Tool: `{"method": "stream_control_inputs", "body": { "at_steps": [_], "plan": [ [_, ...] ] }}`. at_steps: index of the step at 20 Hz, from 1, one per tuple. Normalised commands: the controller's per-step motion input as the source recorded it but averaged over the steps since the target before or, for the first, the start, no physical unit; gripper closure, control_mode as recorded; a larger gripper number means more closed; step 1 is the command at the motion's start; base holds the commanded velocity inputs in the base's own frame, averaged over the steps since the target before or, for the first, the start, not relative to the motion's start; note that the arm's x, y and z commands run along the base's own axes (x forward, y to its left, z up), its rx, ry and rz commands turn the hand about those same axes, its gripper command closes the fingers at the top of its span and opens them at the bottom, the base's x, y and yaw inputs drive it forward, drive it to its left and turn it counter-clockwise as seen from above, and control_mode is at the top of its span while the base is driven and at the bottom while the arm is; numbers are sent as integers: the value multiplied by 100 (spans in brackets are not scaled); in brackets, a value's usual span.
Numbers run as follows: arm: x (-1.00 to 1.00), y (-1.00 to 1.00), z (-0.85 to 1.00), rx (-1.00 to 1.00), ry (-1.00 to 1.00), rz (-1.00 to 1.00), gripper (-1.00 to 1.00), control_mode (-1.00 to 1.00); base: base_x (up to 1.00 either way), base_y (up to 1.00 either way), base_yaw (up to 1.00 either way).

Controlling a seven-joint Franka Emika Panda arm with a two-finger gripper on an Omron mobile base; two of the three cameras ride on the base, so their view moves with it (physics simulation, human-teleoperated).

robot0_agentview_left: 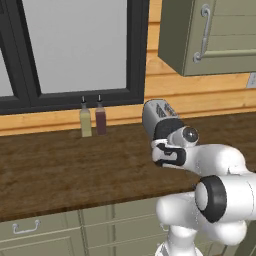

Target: Start the toaster. Once the lever pops up, take the bread to the plate on the dining counter.

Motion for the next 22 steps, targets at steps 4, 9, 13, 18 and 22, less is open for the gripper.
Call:
{"method": "stream_control_inputs", "body": {
  "at_steps": [4,9,13,18,22],
  "plan": [
    [-68,0,100,0,-17,0,-100,-100,0,0,0],
    [-22,0,100,0,-3,-1,-100,-100,0,0,0],
    [-24,-1,100,0,0,-3,-100,-100,0,0,0],
    [-29,-12,95,0,0,-7,-100,-100,0,0,0],
    [-28,-26,59,3,0,-7,-100,-100,0,0,0]
  ]
}}
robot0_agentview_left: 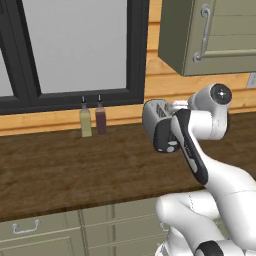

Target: Start the toaster. Once the lever pops up, take the bread to the plate on the dining counter.

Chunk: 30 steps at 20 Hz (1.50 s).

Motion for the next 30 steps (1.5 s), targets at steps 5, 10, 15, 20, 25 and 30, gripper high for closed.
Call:
{"method": "stream_control_inputs", "body": {
  "at_steps": [5,10,15,20,25,30],
  "plan": [
    [-16,-20,18,5,0,-4,-100,-100,0,0,0],
    [0,-2,0,1,0,-1,-100,-100,0,0,0],
    [0,0,0,0,0,0,-100,-100,0,0,0],
    [0,0,0,0,0,0,-100,-100,0,0,0],
    [0,0,0,0,0,0,-100,-100,0,0,0],
    [0,0,0,0,0,0,-100,-100,0,0,0]
  ]
}}
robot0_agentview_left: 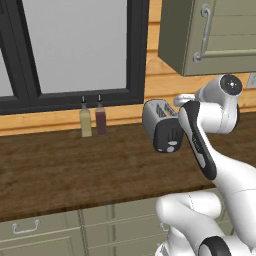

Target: Start the toaster. Once the lever pops up, take the bread to the plate on the dining counter.

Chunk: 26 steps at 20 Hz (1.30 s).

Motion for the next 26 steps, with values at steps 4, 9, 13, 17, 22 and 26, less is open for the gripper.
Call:
{"method": "stream_control_inputs", "body": {
  "at_steps": [4,9,13,17,22,26],
  "plan": [
    [0,0,0,0,0,0,-100,-100,0,0,0],
    [0,0,0,0,0,0,-100,-100,0,0,0],
    [0,0,0,0,0,0,-100,-100,0,0,0],
    [0,0,0,0,0,0,-100,-100,0,0,0],
    [0,0,0,0,0,0,-100,-100,0,0,0],
    [0,0,0,0,0,0,-100,-100,0,0,0]
  ]
}}
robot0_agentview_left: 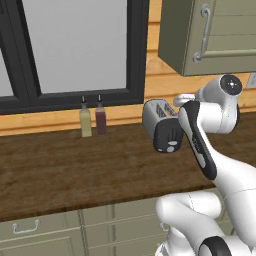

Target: Start the toaster. Once the lever pops up, take the bread to the plate on the dining counter.

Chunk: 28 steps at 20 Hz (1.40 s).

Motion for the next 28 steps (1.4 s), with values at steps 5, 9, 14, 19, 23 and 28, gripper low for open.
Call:
{"method": "stream_control_inputs", "body": {
  "at_steps": [5,9,14,19,23,28],
  "plan": [
    [0,0,0,0,0,0,-100,-100,0,0,0],
    [0,0,0,0,0,0,-100,-100,0,0,0],
    [0,0,0,0,0,0,-100,-100,0,0,0],
    [0,0,0,0,0,0,-100,-100,0,0,0],
    [0,0,0,0,0,0,-100,-100,0,0,0],
    [0,0,0,0,0,0,-100,-100,0,0,0]
  ]
}}
